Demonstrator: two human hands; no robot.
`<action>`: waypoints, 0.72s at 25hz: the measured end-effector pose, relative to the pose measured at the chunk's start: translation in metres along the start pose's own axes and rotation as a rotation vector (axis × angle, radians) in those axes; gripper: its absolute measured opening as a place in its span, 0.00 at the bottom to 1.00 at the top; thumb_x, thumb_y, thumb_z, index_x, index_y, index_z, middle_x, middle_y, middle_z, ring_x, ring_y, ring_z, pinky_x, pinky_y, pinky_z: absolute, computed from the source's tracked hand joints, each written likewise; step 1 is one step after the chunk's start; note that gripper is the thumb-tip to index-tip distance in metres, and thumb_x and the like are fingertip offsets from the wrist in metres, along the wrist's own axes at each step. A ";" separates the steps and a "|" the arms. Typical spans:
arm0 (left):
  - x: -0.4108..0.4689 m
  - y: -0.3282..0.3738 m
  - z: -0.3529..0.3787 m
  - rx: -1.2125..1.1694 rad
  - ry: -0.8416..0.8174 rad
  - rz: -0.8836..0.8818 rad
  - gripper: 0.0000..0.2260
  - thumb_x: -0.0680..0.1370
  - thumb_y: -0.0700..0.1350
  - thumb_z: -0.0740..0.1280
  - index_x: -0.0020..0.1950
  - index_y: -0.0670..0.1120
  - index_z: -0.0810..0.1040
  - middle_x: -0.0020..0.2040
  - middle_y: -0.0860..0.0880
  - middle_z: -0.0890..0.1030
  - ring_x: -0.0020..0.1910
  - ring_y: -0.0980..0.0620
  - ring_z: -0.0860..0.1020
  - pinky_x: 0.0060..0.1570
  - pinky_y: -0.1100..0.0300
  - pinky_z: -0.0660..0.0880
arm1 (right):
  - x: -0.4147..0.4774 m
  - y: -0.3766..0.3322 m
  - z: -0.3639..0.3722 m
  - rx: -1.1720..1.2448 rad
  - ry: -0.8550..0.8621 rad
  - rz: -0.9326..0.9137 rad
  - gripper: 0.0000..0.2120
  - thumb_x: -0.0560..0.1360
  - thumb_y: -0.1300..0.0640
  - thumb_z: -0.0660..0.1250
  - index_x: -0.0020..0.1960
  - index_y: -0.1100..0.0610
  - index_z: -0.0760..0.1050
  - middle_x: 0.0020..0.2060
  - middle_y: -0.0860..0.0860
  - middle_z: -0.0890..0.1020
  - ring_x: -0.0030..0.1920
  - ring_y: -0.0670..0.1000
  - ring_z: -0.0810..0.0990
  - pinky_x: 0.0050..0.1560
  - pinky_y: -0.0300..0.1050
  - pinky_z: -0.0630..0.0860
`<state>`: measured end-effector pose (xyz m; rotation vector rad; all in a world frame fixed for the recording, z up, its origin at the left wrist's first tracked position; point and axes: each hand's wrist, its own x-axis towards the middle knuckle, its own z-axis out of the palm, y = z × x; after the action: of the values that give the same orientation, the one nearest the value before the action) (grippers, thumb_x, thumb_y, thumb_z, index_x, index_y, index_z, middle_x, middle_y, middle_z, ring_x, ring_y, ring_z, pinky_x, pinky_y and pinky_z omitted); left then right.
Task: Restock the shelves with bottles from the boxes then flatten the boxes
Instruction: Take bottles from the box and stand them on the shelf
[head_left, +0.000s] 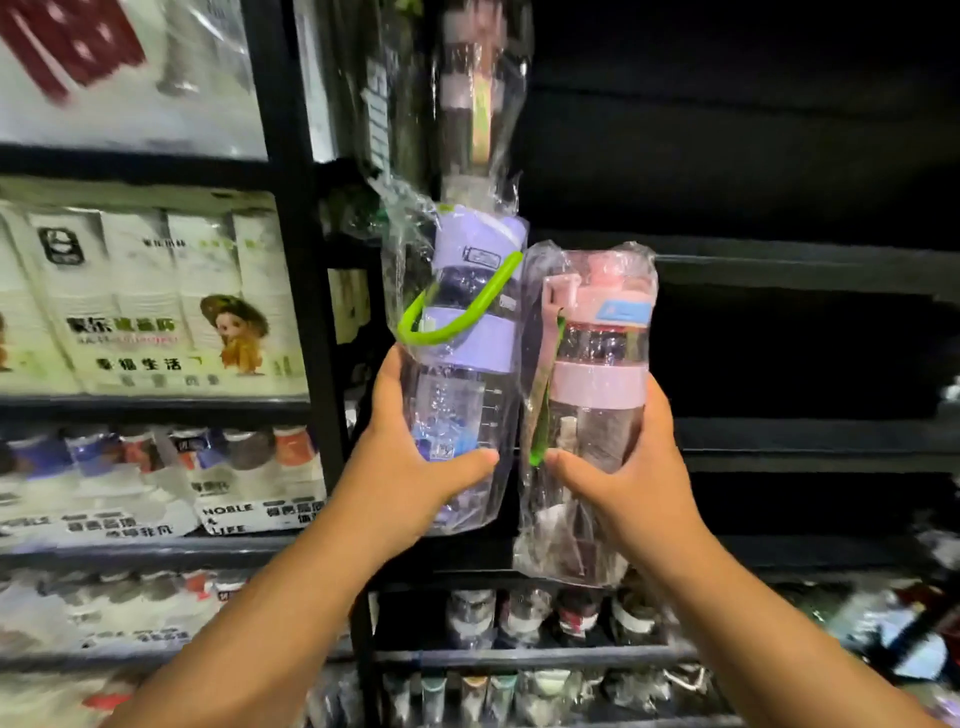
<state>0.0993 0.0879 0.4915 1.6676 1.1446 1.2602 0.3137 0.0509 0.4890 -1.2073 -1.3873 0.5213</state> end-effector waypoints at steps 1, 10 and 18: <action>0.008 0.012 -0.001 0.010 0.002 0.019 0.52 0.68 0.46 0.80 0.79 0.64 0.48 0.66 0.63 0.73 0.55 0.68 0.77 0.50 0.71 0.75 | 0.012 -0.010 -0.006 -0.006 0.011 -0.034 0.46 0.65 0.58 0.81 0.72 0.40 0.58 0.60 0.34 0.75 0.58 0.34 0.76 0.54 0.30 0.73; 0.113 0.104 0.019 0.033 0.080 0.180 0.52 0.69 0.45 0.80 0.80 0.63 0.47 0.71 0.63 0.68 0.55 0.73 0.75 0.48 0.75 0.71 | 0.143 -0.062 -0.074 0.015 0.061 -0.260 0.47 0.65 0.60 0.80 0.72 0.37 0.56 0.61 0.33 0.73 0.60 0.34 0.75 0.56 0.34 0.74; 0.197 0.127 0.051 0.075 0.273 0.207 0.53 0.67 0.46 0.81 0.79 0.66 0.47 0.63 0.70 0.70 0.51 0.79 0.74 0.43 0.80 0.70 | 0.281 -0.063 -0.093 0.154 0.033 -0.337 0.44 0.68 0.61 0.79 0.69 0.38 0.55 0.58 0.34 0.71 0.55 0.31 0.74 0.48 0.22 0.71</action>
<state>0.1995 0.2299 0.6563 1.7429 1.2143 1.6327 0.4322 0.2413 0.6925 -0.8328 -1.4579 0.3612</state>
